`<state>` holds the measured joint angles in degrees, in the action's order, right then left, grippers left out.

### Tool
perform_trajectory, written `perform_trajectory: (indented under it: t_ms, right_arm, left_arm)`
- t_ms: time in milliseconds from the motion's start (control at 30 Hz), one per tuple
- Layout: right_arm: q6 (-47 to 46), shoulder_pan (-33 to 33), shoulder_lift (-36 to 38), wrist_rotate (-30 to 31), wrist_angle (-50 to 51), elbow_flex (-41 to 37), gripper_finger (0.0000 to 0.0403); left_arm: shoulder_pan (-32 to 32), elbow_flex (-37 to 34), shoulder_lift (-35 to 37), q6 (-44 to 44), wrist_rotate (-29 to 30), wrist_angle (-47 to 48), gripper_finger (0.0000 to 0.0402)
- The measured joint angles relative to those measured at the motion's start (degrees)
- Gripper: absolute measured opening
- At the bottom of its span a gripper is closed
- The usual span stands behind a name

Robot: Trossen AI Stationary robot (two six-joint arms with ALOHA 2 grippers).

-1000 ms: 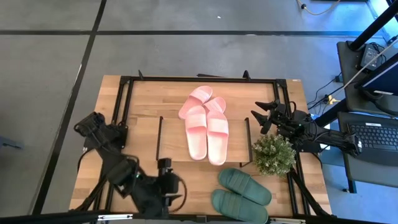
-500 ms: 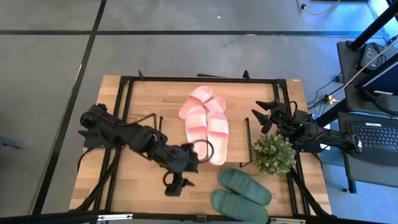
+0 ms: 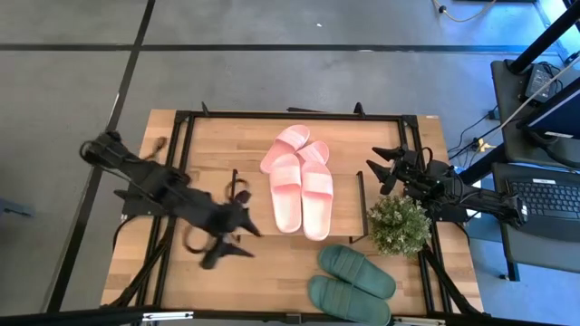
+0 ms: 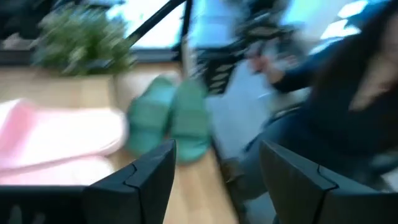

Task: Pick and place slides into the shelf
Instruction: Put the pink slipper under the shelf

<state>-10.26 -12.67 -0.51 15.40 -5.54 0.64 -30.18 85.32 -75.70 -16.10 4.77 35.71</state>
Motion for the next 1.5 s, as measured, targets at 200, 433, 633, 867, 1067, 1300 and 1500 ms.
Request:
perform_trajectory:
  t_ms: [200,433,633,867,1067,1300,1500]
  right_arm:
    - [0.04,-0.01,0.0,0.0,0.02,-0.01,0.0282]
    - [-1.2,-0.02,0.0,0.0,-0.18,0.0,0.0282]
    - [-1.49,-0.02,0.0,0.0,-0.8,-0.01,0.0282]
    - [-1.41,-0.01,0.0,0.0,-0.79,-0.01,0.0282]
    - [0.04,-0.02,0.0,0.02,-0.88,0.0,0.0282]
    - [0.02,-0.02,0.0,0.02,-0.88,0.0,0.0282]
    - [0.02,-0.02,0.0,0.04,-0.88,0.0,0.0282]
  left_arm:
    - [0.23,-22.52,16.29,1.69,-0.34,-13.27,0.0221]
    - [-0.04,-42.66,32.01,4.0,-1.85,-24.87,0.0221]
    - [-0.61,-56.34,46.89,6.57,-4.09,-30.35,0.0221]
    - [-0.58,-67.55,62.68,6.87,-4.48,-33.23,0.0221]
    - [-0.58,-72.94,70.9,7.8,-4.47,-33.18,0.0221]
    - [-0.58,-76.92,75.6,9.39,-4.46,-33.54,0.0221]
    - [-0.58,-79.08,75.58,10.74,-4.69,-36.53,0.0221]
